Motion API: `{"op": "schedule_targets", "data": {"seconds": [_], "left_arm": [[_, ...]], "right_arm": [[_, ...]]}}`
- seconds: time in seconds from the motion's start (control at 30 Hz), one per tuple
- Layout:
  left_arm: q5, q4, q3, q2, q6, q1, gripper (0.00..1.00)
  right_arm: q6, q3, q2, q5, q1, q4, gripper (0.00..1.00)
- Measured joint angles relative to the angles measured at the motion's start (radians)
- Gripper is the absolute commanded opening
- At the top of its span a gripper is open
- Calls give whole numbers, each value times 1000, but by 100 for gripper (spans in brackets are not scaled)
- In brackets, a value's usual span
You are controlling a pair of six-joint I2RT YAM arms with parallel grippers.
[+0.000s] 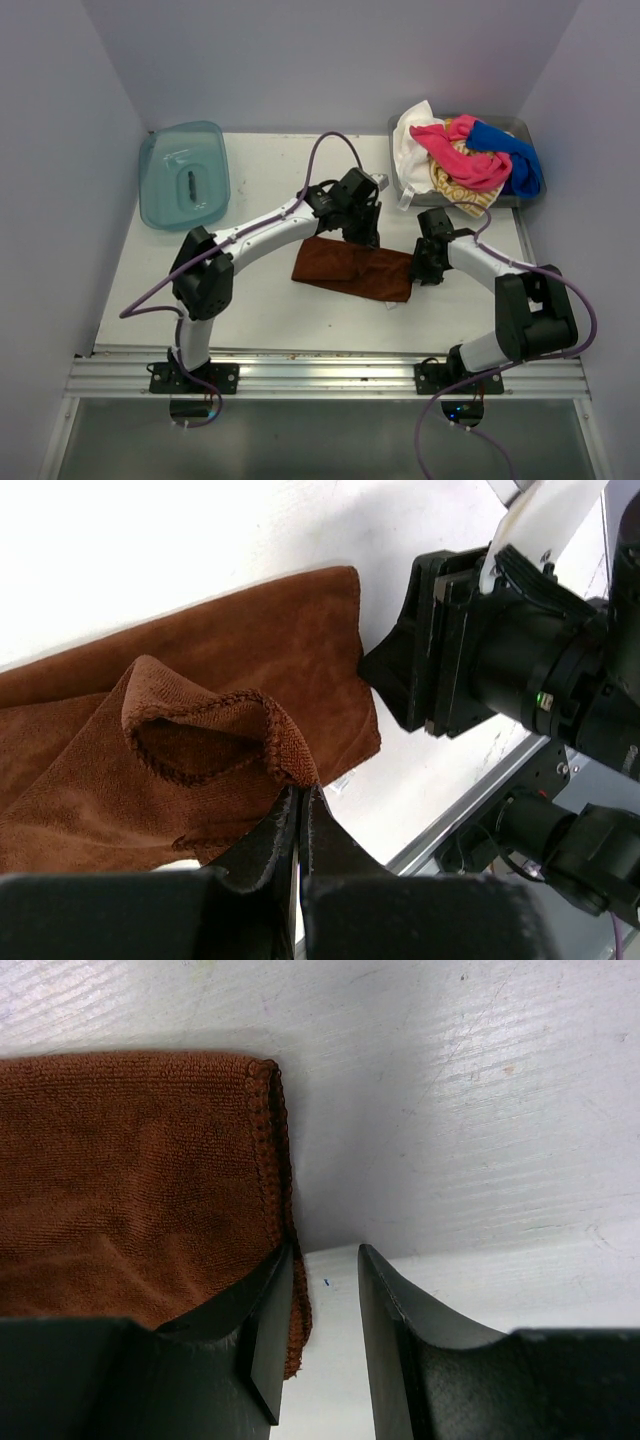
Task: Roll the towels
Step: Fold the towel
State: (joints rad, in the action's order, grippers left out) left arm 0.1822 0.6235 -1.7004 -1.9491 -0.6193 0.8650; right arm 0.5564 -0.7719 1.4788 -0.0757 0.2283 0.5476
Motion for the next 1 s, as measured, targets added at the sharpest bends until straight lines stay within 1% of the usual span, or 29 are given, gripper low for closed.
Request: {"op": "schedule_targets", "data": {"seconds": [0.13, 0.33, 0.37, 0.4, 0.43, 0.47, 0.53, 0.57, 0.6, 0.67, 0.77, 0.83, 0.93, 1.0], "left_arm": [[-4, 0, -43, -48, -14, 12, 0], [-2, -5, -56, -82, -26, 16, 0], [1, -8, -56, -86, -27, 16, 4], [7, -10, -56, -91, -26, 16, 13], [15, -9, -60, -97, -26, 16, 34], [21, -9, -62, -101, -20, 16, 45], [35, -9, -65, -111, -23, 19, 62], [42, -7, -65, -112, -21, 20, 74], [47, -5, -65, -112, -19, 21, 77], [50, -7, -65, -108, -16, 21, 82], [45, 0, -64, -85, -11, 22, 82], [37, -3, -42, -39, -5, 19, 81], [40, -19, 51, 81, -4, -5, 78], [51, -43, 140, 165, -5, -48, 77]], "right_arm": [[0, 0, 0, 0, 0, 0, 36], [0, 0, 0, 0, 0, 0, 36], [0, 0, -1, 0, 0, 0, 37], [0, 0, -1, 0, 0, 0, 37], [0, 0, -1, 0, 0, 1, 37], [0, 0, -3, 0, 0, 1, 38], [0, 0, -7, 0, 0, 4, 38], [0, 0, -11, 0, 0, 7, 38], [0, 0, -16, 0, 0, 11, 38], [0, 0, -32, 0, 0, 19, 38], [0, 0, -67, 0, 0, 29, 38], [1, 0, -92, 1, 0, 31, 39], [4, 0, -137, 21, 0, 26, 43], [4, -2, -158, 49, 0, 17, 44]]}}
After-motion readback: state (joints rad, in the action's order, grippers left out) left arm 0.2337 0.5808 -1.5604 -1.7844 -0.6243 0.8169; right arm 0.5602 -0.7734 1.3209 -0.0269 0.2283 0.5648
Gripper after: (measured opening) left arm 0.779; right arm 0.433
